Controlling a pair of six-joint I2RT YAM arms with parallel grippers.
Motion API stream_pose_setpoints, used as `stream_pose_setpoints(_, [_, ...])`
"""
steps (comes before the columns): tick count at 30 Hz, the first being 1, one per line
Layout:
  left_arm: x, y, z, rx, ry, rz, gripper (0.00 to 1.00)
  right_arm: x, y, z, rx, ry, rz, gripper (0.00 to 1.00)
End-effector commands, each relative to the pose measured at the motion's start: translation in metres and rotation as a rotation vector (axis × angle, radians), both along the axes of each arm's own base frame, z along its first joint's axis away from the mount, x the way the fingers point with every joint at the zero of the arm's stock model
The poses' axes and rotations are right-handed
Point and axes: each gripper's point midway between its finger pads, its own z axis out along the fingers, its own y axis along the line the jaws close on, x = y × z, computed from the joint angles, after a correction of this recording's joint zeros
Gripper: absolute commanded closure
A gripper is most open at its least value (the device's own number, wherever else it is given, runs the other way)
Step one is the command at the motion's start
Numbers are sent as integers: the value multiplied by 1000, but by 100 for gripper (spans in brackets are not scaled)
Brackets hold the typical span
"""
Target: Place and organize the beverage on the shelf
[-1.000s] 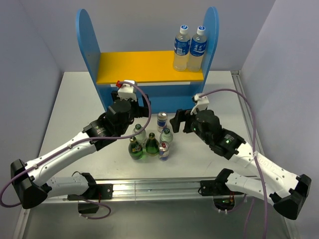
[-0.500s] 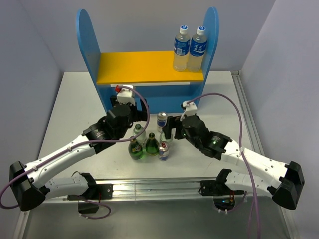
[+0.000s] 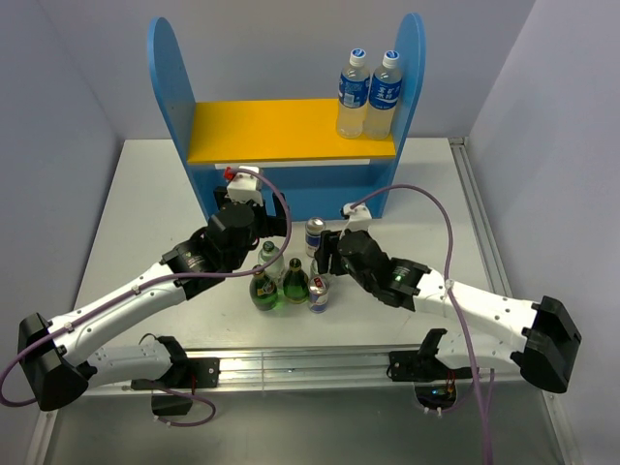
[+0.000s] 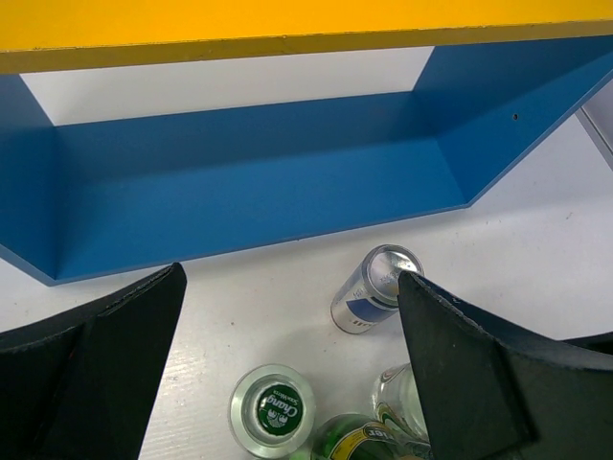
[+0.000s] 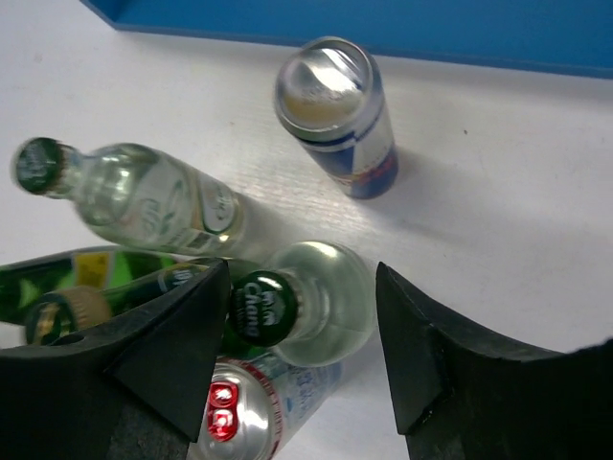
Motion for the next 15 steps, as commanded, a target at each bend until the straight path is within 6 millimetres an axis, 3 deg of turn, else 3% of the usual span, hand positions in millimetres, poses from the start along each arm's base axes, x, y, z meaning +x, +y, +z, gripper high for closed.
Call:
stream_pose_setpoints(1, [1,1,13,-49,-31,15,1,10,-1,-2,2,-29,-56,31])
stream_pose_setpoints(5, [1,2,13,-50,-30,20,1,12,2,-10,-18,-18,-58,35])
stream_pose_setpoints(9, [0,2,12,-51,-32,22,1,13,1,-10,-16,-27,-65,49])
stream_pose_setpoints(12, [1,3,11,-47,-29,25,1,15,0,-10,-28,-31,-72,68])
stream_pose_setpoints(13, [1,3,10,-44,-29,26,1,16,0,-10,-36,-32,-72,82])
stream_pose_setpoints(15, [1,3,10,-44,-27,28,1,16,0,-11,-50,-27,-75,99])
